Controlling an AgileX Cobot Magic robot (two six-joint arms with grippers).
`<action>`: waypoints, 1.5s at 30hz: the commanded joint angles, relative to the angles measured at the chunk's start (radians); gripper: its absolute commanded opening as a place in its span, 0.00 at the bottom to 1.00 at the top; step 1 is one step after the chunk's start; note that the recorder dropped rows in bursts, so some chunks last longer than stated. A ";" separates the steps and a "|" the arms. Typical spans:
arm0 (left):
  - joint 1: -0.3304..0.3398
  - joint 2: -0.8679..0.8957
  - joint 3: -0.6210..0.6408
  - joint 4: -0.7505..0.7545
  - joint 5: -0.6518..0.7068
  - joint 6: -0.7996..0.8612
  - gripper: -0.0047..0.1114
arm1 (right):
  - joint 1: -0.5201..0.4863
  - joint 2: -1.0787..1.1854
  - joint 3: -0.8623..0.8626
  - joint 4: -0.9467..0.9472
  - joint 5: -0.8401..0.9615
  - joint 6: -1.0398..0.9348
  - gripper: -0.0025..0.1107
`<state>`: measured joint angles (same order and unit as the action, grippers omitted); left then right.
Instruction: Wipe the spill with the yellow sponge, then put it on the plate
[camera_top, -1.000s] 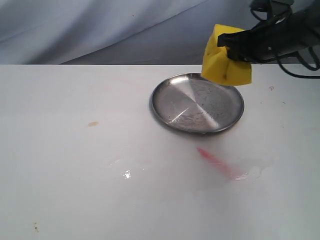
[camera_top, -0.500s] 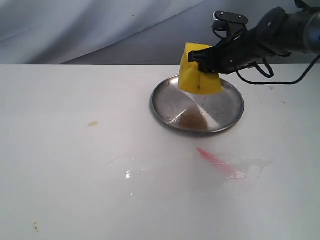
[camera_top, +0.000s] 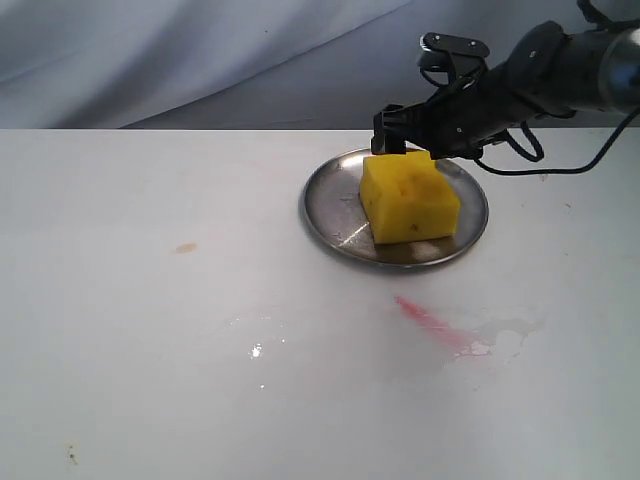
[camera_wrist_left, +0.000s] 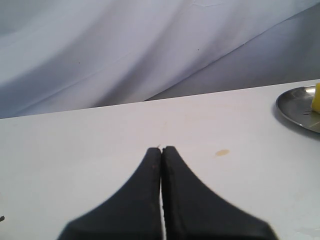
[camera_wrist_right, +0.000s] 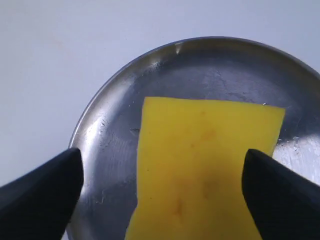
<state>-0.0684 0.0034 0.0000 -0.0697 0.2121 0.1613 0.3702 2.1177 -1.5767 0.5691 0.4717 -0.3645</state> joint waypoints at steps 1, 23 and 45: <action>-0.001 -0.003 0.000 0.001 -0.007 -0.002 0.04 | 0.000 -0.047 -0.008 -0.013 0.065 0.035 0.60; -0.001 -0.003 0.000 0.001 -0.007 -0.002 0.04 | 0.021 -1.091 1.066 0.064 -0.374 0.035 0.02; -0.001 -0.003 0.000 0.001 -0.007 -0.002 0.04 | -0.036 -1.797 1.549 -0.384 -0.619 0.230 0.02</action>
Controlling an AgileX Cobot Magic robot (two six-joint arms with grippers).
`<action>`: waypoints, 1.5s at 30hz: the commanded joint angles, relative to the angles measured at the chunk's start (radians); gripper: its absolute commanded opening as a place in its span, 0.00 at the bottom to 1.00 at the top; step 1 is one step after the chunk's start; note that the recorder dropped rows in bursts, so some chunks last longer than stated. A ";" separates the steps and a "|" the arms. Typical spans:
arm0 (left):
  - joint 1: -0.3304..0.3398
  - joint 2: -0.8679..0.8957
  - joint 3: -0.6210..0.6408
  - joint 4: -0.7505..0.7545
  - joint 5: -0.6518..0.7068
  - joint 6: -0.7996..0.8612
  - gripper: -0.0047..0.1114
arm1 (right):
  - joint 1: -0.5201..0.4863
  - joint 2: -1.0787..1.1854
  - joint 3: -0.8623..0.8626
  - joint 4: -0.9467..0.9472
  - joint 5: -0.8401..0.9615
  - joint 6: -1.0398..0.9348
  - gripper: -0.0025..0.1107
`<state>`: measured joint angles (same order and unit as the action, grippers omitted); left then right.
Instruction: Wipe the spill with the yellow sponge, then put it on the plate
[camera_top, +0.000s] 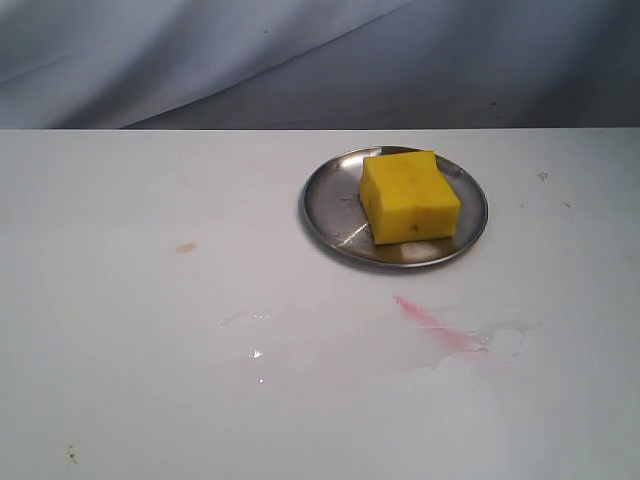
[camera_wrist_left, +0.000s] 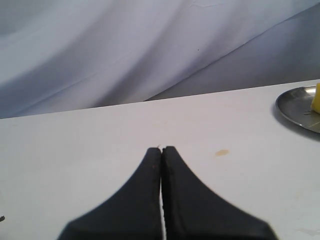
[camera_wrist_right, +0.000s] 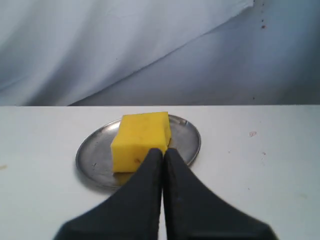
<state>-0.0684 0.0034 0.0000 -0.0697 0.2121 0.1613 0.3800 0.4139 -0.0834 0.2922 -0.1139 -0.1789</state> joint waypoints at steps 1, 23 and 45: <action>-0.001 -0.003 0.000 0.001 -0.007 -0.002 0.04 | -0.065 -0.116 0.067 -0.134 -0.034 0.067 0.02; -0.001 -0.003 0.000 0.001 -0.007 -0.002 0.04 | -0.193 -0.414 0.083 -0.270 0.127 0.186 0.02; -0.001 -0.003 0.000 0.001 -0.007 -0.002 0.04 | -0.192 -0.414 0.083 -0.256 0.145 0.157 0.02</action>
